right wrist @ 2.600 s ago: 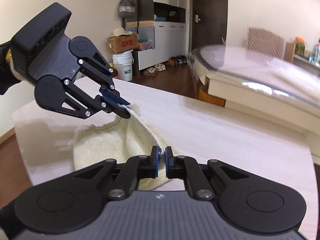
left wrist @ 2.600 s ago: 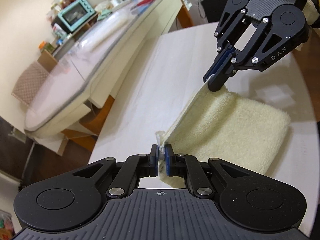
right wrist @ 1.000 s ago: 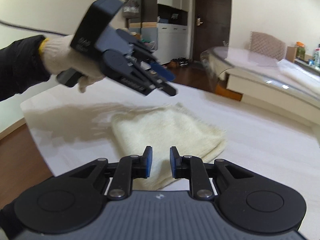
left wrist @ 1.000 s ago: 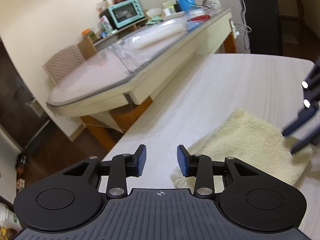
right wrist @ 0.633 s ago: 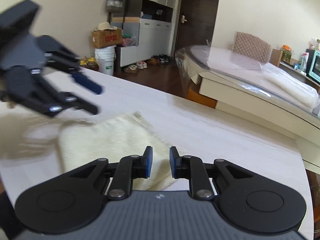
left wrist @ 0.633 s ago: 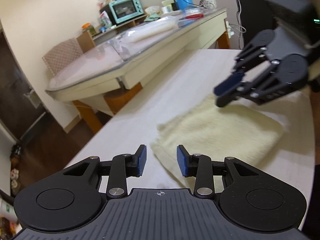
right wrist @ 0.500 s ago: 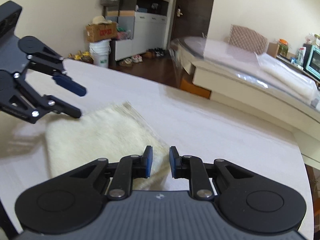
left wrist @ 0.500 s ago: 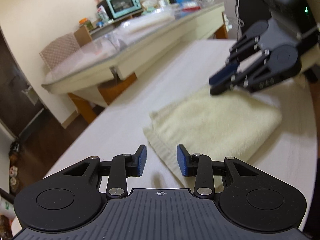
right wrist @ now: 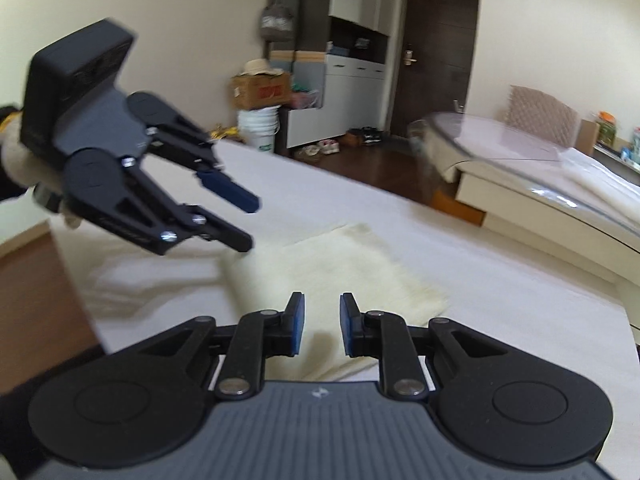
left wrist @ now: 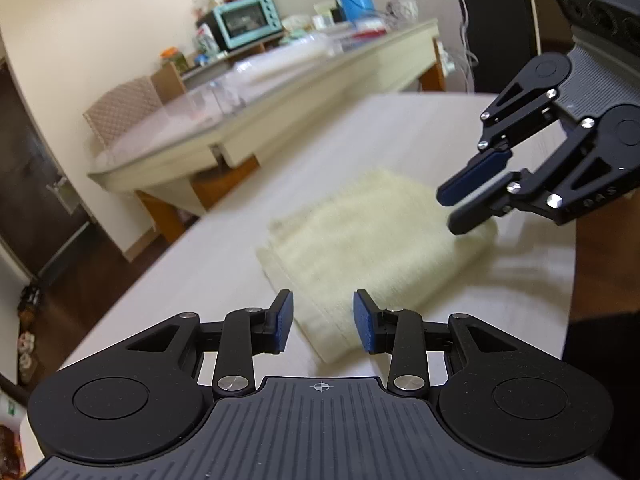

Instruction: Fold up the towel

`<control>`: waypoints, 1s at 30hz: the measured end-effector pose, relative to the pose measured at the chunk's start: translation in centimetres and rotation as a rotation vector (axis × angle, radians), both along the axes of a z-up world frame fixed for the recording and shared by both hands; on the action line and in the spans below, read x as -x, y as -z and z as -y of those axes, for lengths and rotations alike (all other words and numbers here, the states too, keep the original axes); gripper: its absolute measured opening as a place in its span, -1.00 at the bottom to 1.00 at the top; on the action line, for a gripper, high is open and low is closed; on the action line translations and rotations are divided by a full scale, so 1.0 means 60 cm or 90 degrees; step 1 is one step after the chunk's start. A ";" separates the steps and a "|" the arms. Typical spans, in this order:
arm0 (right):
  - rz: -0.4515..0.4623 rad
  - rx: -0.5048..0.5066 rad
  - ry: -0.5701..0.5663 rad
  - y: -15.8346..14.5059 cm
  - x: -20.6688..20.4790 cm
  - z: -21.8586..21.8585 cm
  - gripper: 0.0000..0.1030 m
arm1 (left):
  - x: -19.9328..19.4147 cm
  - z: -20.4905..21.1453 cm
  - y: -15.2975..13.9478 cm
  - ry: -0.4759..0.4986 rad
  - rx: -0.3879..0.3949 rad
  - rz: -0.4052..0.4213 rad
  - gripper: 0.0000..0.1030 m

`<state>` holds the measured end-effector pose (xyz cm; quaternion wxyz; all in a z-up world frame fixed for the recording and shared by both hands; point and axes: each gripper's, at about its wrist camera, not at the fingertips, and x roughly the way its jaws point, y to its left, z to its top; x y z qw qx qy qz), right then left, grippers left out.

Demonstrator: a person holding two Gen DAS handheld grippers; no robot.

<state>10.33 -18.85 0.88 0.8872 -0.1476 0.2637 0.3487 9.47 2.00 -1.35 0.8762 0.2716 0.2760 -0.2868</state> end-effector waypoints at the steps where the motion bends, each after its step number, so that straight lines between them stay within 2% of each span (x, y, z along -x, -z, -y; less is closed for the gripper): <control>1: -0.001 0.004 -0.005 0.003 0.007 -0.003 -0.60 | 0.001 0.001 0.004 0.001 -0.004 -0.001 -0.27; 5: -0.003 0.022 -0.024 0.015 0.036 -0.014 -0.56 | 0.009 0.003 0.002 -0.003 -0.003 0.000 -0.28; 8: 0.005 0.016 -0.025 0.008 0.041 -0.013 -0.56 | 0.005 -0.002 -0.014 -0.017 0.020 0.012 -0.27; 11: 0.021 0.006 -0.002 -0.007 0.021 -0.003 -0.56 | -0.019 -0.003 -0.023 -0.047 0.037 0.022 -0.27; 15: 0.024 0.017 0.037 -0.010 -0.022 0.000 -0.56 | -0.058 0.005 -0.019 -0.074 0.055 0.009 -0.27; 19: 0.003 0.021 0.069 0.003 -0.080 0.000 -0.56 | -0.104 0.018 -0.008 -0.105 0.061 -0.016 -0.27; 23: -0.014 0.048 0.086 0.024 -0.108 0.000 -0.57 | -0.140 0.019 0.006 -0.124 0.078 -0.037 -0.27; 30: -0.014 0.013 0.106 0.022 -0.108 0.025 -0.55 | -0.124 -0.005 -0.005 -0.156 0.121 -0.033 -0.27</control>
